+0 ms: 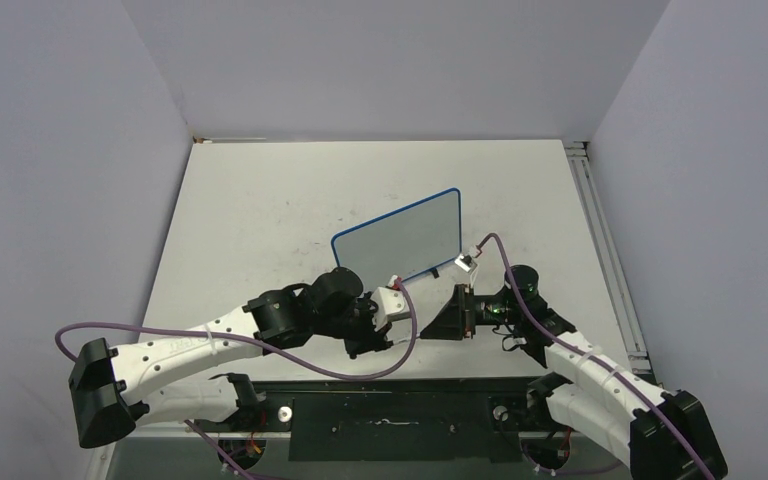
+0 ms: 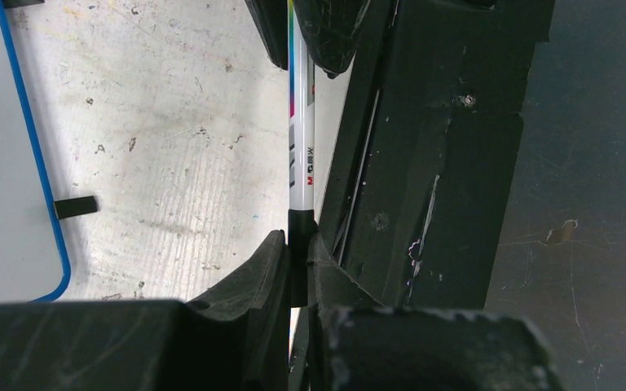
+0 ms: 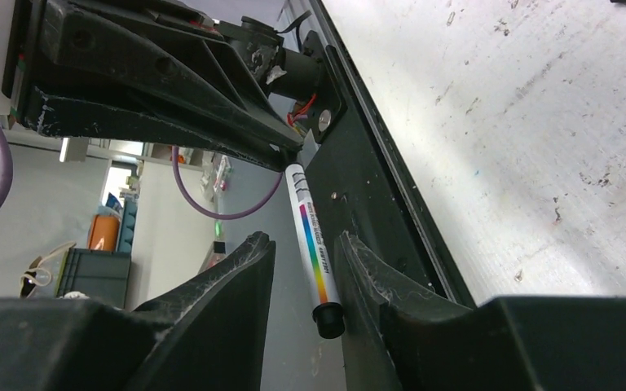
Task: Write a sentence on the whiteboard
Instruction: Open the whiteboard marker at the center of the board.
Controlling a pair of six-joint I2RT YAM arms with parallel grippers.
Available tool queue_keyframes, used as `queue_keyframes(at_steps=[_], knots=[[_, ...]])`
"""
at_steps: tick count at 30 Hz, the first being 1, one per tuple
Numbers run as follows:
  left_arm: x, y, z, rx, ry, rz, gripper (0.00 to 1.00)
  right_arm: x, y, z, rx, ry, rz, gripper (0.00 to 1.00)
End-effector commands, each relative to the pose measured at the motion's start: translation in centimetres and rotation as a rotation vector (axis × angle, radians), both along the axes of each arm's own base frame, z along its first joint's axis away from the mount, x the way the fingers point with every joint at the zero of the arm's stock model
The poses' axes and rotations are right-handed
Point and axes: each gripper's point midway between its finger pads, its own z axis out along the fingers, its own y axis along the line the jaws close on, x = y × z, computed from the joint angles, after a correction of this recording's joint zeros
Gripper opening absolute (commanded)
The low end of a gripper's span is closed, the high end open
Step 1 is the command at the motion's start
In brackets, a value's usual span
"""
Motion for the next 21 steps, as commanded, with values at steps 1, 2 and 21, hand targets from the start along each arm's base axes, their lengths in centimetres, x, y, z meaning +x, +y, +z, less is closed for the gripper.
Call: queue_keyframes(at_steps=[1, 2, 21], knots=[[0.0, -0.6, 0.7, -0.039, -0.007, -0.029, 0.0, -0.2, 0.5, 1.5, 0.061, -0.066, 0.038, 0.33], [-0.1, -0.6, 0.7, -0.039, -0.006, -0.03, 0.0, -0.3, 0.6, 1.7, 0.068, -0.068, 0.041, 0.32], [0.9, -0.7, 1.8, -0.056, -0.019, 0.026, 0.06, 0.6, 1.0, 1.3, 0.039, -0.1, 0.006, 0.05]])
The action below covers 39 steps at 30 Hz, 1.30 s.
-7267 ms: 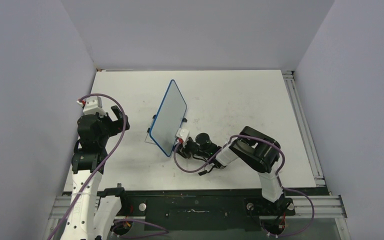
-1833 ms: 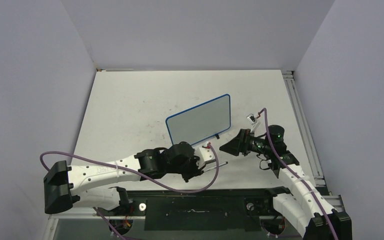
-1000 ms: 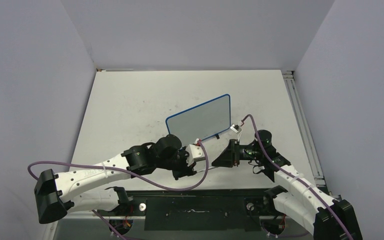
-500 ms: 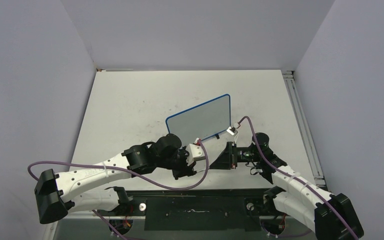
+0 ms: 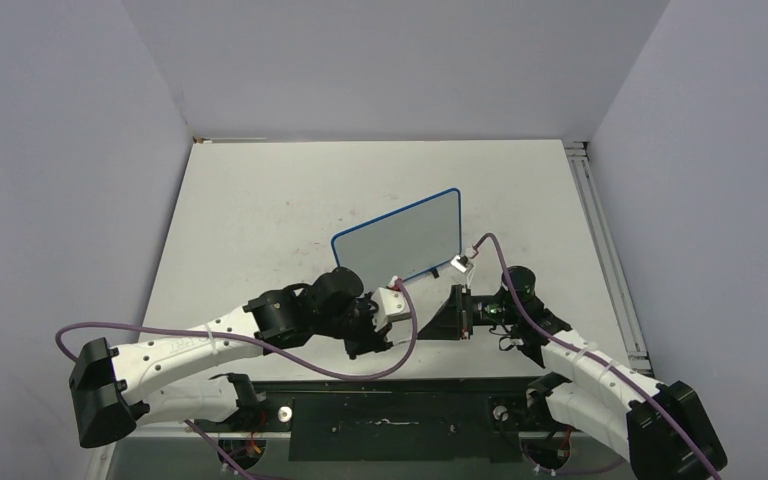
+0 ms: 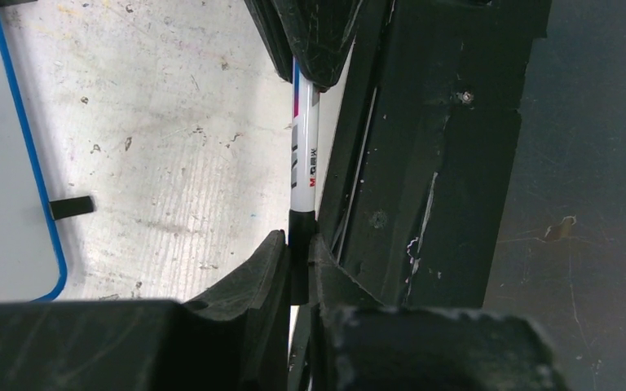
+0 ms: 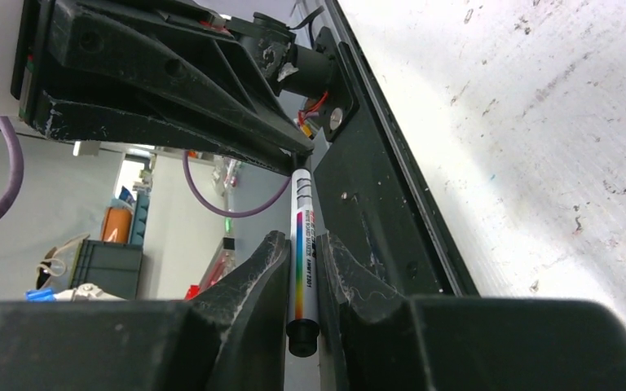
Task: Write a sentence on the whiteboard
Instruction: Open the whiteboard marker at the center of the board.
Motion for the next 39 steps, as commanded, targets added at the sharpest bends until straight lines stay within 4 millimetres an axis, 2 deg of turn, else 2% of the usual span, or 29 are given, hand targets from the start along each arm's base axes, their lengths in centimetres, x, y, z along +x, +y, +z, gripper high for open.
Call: queue_keyframes(at_steps=[1, 3, 4, 6, 9, 12, 14, 19, 23, 28, 33, 39], knots=[[1.7, -0.6, 2.3, -0.065, -0.03, 0.074, 0.22, 1.5, 0.3, 1.3, 0.0, -0.133, -0.055, 0.05], [2.5, -0.5, 3.7, -0.106, -0.023, 0.144, 0.51, 2.6, 0.2, 2.3, 0.003, -0.188, -0.11, 0.05], [3.0, -0.4, 4.6, -0.139, -0.019, 0.179, 0.62, 3.0, 0.2, 2.9, 0.015, -0.214, -0.139, 0.05], [3.6, -0.2, 6.8, -0.227, -0.007, 0.246, 0.74, 3.6, 0.0, 4.5, 0.059, -0.247, -0.192, 0.05], [4.2, 0.0, 10.4, -0.39, 0.059, 0.367, 0.82, 4.0, -0.5, 7.1, 0.154, -0.295, -0.243, 0.05], [4.4, 0.3, 13.7, -0.554, 0.162, 0.451, 0.83, 3.6, -0.7, 9.9, 0.255, -0.341, -0.246, 0.05], [4.4, 0.7, 15.0, -0.638, 0.231, 0.488, 0.84, 3.2, -0.7, 11.4, 0.298, -0.364, -0.225, 0.05], [4.9, 1.7, 15.7, -0.717, 0.29, 0.547, 0.85, 1.2, -0.7, 14.3, 0.406, -0.399, -0.133, 0.05], [4.6, 1.2, 15.4, -0.744, 0.374, 0.507, 0.86, 0.2, -0.6, 16.2, 0.46, -0.448, -0.094, 0.05], [3.8, 0.5, 16.6, -0.811, 0.422, 0.43, 0.84, 0.1, -0.3, 16.7, 0.465, -0.464, -0.076, 0.05], [3.4, 0.3, 17.2, -0.846, 0.459, 0.395, 0.71, 0.4, -0.1, 16.4, 0.46, -0.462, -0.079, 0.05], [3.1, 0.3, 17.0, -0.841, 0.473, 0.386, 0.54, 0.8, 0.0, 16.2, 0.459, -0.459, -0.102, 0.05]])
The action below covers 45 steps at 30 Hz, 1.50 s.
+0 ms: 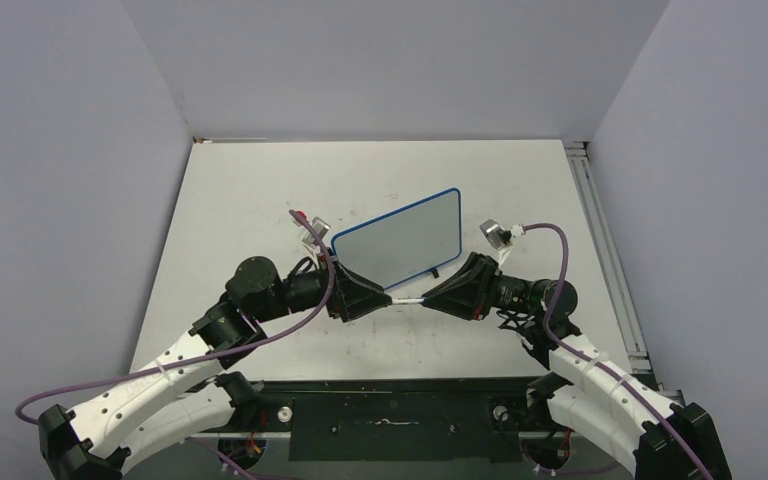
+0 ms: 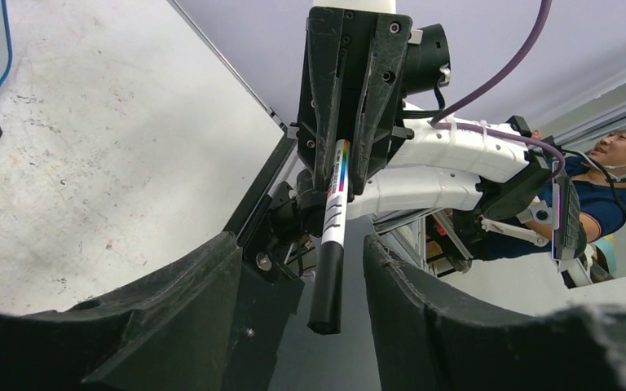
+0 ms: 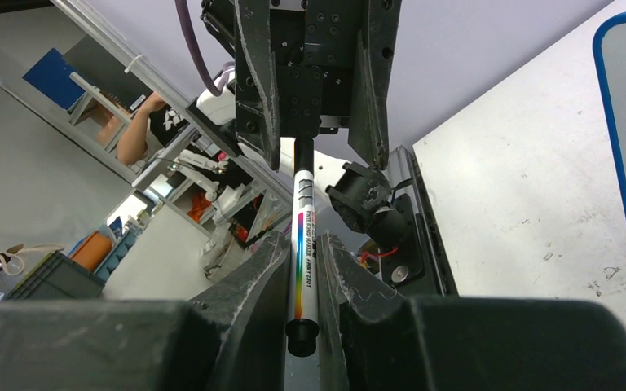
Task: Write a sentence on the whiteboard
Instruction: Open the whiteboard marker at the center of the board.
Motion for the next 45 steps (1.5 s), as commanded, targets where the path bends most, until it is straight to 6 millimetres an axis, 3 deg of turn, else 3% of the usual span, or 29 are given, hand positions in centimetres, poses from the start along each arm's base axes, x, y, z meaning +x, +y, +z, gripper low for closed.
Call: queue_keyframes(at_steps=[1, 7, 13, 14, 30, 36, 45], knots=[[-0.6, 0.0, 1.9, -0.066, -0.036, -0.034, 0.52, -0.2, -0.1, 2.5, 0.059, -0.109, -0.015, 0.05], [-0.6, 0.3, 2.1, -0.075, -0.037, -0.026, 0.39, 0.1, 0.0, 2.2, 0.051, -0.099, -0.02, 0.05], [-0.8, 0.5, 2.3, -0.09, -0.04, -0.031, 0.02, 0.5, 0.1, 1.8, 0.041, -0.088, -0.038, 0.05], [-0.8, 0.6, 2.4, -0.093, -0.039, -0.03, 0.0, 0.5, 0.1, 1.9, 0.045, -0.092, -0.043, 0.05], [-1.1, 2.3, 4.1, -0.168, -0.056, -0.026, 0.0, 0.4, -1.5, 2.5, 0.145, -0.079, -0.06, 0.05], [-0.9, 3.2, 4.4, -0.179, -0.059, -0.016, 0.0, 0.8, -1.7, 1.5, 0.091, -0.077, -0.073, 0.05], [-0.1, 5.6, 2.9, -0.056, -0.123, 0.066, 0.0, 2.0, -2.2, 0.5, -0.05, -0.116, -0.156, 0.05]])
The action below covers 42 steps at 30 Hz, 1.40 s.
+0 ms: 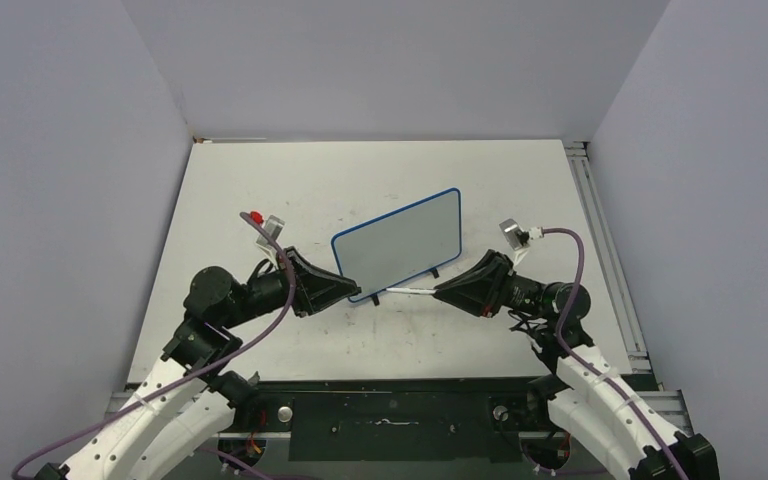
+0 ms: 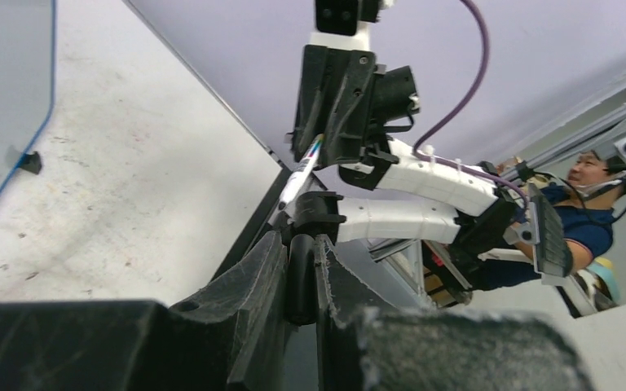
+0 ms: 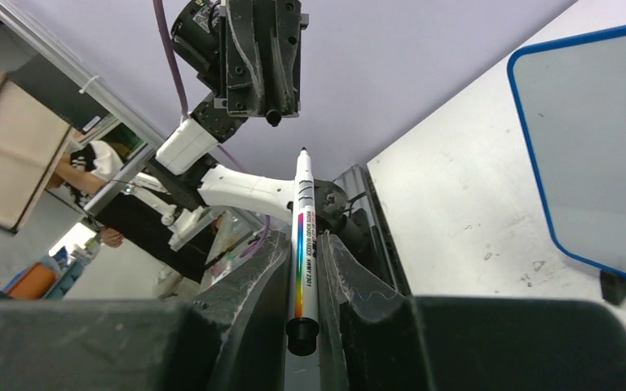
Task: Write a sentence on the whiteboard
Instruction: Open the whiteboard marker at the center of the board, then place the pen cap at the center of the board.
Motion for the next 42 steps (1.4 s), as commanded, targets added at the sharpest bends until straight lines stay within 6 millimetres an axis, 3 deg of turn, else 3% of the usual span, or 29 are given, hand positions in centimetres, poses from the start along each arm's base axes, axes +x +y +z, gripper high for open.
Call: queue_keyframes(at_steps=[1, 3, 7, 11, 18, 21, 26, 33, 39, 42], knots=[[0.2, 1.6, -0.8, 0.112, -0.073, 0.06, 0.0, 0.3, -0.3, 1.0, -0.042, -0.092, -0.035, 0.05], [1.5, 2.8, -3.0, 0.226, -0.077, 0.152, 0.0, 0.8, -0.4, 0.7, -0.055, -0.089, -0.06, 0.05], [3.7, 5.3, -9.5, 0.449, 0.034, 0.318, 0.0, 3.2, -1.1, -0.6, -0.17, -0.101, -0.228, 0.05], [3.0, 4.4, -13.3, 0.485, 0.104, 0.302, 0.0, 4.0, -2.1, -1.2, -0.278, -0.138, -0.323, 0.05], [1.8, 0.6, -16.9, 0.477, 0.092, 0.293, 0.0, 4.1, -2.2, -2.2, -0.296, -0.122, -0.334, 0.05], [1.7, -0.1, -19.7, 0.553, 0.125, 0.31, 0.0, 4.1, -2.2, -2.4, -0.298, -0.12, -0.34, 0.05], [1.6, -1.5, -22.2, 0.542, 0.157, 0.292, 0.0, 4.1, -2.4, -2.9, -0.304, -0.11, -0.357, 0.05], [1.8, -0.6, -26.0, 0.615, 0.178, 0.321, 0.0, 4.2, -2.4, -3.5, -0.304, -0.098, -0.366, 0.05], [1.7, -0.2, -27.9, 0.669, 0.171, 0.317, 0.0, 4.3, -2.1, -3.7, -0.304, -0.093, -0.363, 0.05], [2.0, 0.4, -28.9, 0.724, 0.175, 0.335, 0.07, 4.3, -2.0, -3.9, -0.305, -0.089, -0.361, 0.05]])
